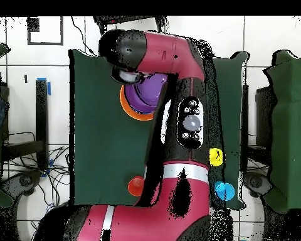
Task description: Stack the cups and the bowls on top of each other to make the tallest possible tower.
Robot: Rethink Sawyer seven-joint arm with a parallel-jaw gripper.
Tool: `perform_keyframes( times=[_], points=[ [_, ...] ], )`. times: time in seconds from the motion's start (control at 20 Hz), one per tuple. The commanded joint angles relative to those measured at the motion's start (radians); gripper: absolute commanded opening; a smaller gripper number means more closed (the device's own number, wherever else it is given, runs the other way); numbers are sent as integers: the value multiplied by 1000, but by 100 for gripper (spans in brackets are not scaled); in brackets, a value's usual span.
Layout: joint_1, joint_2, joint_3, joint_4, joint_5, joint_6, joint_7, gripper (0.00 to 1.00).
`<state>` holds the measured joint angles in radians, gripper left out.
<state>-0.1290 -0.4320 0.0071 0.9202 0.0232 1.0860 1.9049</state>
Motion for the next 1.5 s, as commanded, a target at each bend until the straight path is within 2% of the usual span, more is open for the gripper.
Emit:
perform_keyframes(
  times=[0.05, 0.25, 0.5, 0.95, 1.5],
  points=[
    [28, 1, 32, -12, -70, 66, -33, 0],
    [37, 10, 23, -27, -84, 58, -38, 0],
    [47, -13, 11, 22, -84, 26, -30, 0],
    [58, 5, 11, 4, -84, 14, -4, 0],
    [67, -15, 0, 48, -97, -21, 7, 0]
  ],
)
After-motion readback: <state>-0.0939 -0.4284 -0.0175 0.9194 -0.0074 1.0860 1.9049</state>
